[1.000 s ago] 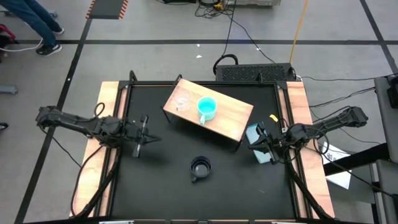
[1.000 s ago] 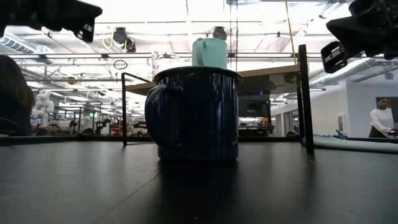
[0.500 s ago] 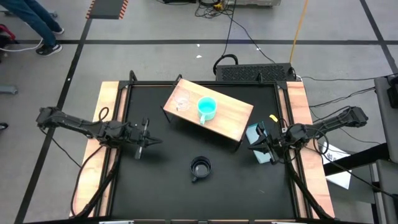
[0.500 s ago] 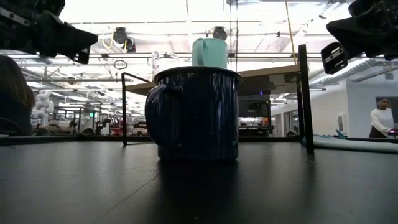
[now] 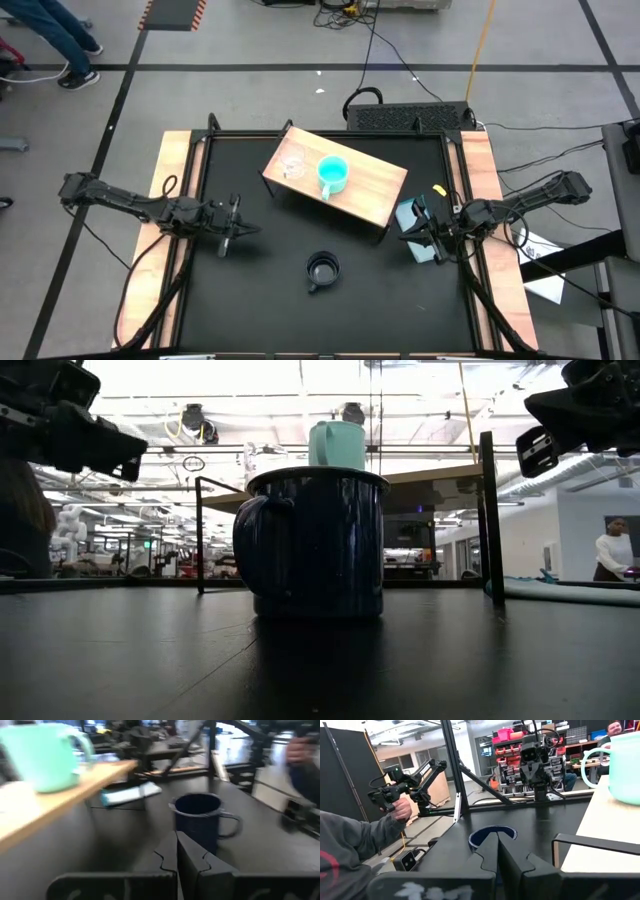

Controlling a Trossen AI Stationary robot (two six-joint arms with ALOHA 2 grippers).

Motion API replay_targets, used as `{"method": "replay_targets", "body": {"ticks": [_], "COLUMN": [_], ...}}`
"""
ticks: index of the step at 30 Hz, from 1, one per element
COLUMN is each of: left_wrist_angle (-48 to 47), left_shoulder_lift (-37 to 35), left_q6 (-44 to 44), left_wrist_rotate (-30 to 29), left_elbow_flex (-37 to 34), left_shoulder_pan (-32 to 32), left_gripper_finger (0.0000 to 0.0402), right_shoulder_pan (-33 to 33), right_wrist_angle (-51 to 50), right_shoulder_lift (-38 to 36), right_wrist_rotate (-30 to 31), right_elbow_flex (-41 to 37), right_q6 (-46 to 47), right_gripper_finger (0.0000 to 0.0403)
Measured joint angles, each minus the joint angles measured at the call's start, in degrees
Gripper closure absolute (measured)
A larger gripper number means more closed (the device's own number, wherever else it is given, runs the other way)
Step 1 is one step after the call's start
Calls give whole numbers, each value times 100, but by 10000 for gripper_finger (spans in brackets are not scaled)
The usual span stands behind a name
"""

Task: Stack small to large cups/mugs on shelf
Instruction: Put the dark blue mug on the shelf

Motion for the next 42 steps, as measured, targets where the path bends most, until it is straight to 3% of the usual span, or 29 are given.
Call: {"method": "replay_targets", "body": {"ticks": [3, 11, 42], "left_wrist_angle": [-15, 62, -55], "left_shoulder_lift": [2, -74, -68], "left_q6": [29, 403, 235], "left_wrist_rotate": [265, 63, 118], "left_elbow_flex": [-34, -34, -33], "left_shoulder_pan": [-6, -2, -4], "left_gripper_finger": [401, 401, 399], "right_shoulder_pan": [0, 0, 0], "right_wrist_angle": [4, 80, 843], "right_shoulder_lift": [0, -1, 257], "right_wrist_rotate": [4, 5, -157], "right_elbow_flex": [0, 0, 203], "right_q6": [0, -153, -345], "right_gripper_finger": [403, 403, 403]}}
